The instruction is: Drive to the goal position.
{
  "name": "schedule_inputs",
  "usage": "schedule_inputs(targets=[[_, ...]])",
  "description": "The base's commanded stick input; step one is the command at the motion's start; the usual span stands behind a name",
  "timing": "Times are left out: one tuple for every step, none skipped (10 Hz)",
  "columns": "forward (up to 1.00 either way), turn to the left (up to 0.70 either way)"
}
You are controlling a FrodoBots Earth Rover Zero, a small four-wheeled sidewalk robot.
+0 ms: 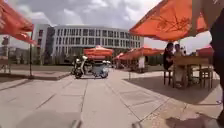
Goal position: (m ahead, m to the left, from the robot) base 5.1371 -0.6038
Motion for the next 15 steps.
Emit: schedule_inputs(targets=[[0.85,-0.01],[0.85,-0.01],[0.85,-0.01],[0.85,-0.01],[0.85,-0.01],[0.85,-0.01],[0.85,-0.01],[0.85,-0.01],[0.85,-0.01],[0.85,-0.01],[0.85,-0.01],[0.85,-0.06],[0.85,-0.27],[0.85,-0.35],[0.85,-0.35]])
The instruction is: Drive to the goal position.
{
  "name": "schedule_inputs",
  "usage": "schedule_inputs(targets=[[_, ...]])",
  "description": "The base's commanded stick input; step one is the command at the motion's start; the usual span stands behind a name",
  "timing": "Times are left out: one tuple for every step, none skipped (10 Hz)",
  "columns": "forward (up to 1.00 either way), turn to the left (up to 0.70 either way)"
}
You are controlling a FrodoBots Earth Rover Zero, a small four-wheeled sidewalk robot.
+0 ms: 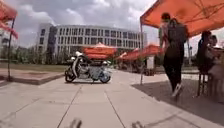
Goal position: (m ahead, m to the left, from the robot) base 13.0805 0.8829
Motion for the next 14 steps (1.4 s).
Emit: schedule_inputs(targets=[[0.85,-0.11],[0.85,-0.01],[0.85,-0.01],[0.85,-0.01],[0.85,-0.01],[0.85,-0.01],[0.85,-0.01],[0.85,-0.01],[0.85,-0.01],[0.85,-0.01],[0.85,-0.01],[0.85,-0.01],[0.85,-0.01],[0.85,-0.01]])
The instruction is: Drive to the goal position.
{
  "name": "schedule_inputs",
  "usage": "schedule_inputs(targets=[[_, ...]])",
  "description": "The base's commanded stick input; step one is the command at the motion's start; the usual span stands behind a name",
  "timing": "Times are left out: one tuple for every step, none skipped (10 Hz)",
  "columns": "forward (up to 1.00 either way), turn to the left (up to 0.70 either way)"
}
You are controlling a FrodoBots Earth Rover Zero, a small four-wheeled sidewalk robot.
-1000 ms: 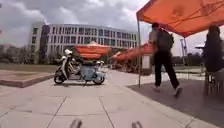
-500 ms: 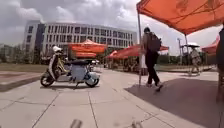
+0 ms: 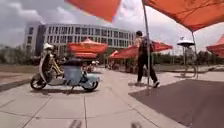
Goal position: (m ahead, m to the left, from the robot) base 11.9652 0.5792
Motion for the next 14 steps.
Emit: schedule_inputs(targets=[[0.85,-0.01],[0.85,-0.01],[0.85,-0.01],[0.85,-0.01],[0.85,-0.12],[0.85,-0.32],[0.85,-0.35],[0.85,-0.21],[0.85,-0.01],[0.85,-0.01],[0.85,-0.01],[0.85,-0.01],[0.85,-0.01],[0.85,-0.01]])
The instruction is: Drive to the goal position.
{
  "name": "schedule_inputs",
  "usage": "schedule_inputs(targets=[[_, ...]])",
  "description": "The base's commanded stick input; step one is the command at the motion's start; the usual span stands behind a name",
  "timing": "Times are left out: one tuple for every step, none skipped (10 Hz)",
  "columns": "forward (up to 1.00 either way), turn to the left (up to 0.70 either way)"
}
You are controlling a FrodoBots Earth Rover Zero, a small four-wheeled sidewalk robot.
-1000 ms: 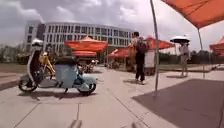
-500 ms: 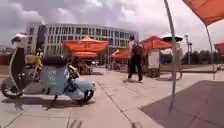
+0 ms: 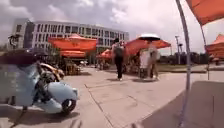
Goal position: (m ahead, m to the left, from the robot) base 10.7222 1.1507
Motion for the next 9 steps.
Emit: schedule_inputs(targets=[[0.85,-0.01],[0.85,-0.01],[0.85,-0.01],[0.85,-0.01],[0.85,-0.35],[0.85,-0.35],[0.85,-0.23],[0.85,-0.06],[0.85,-0.01]])
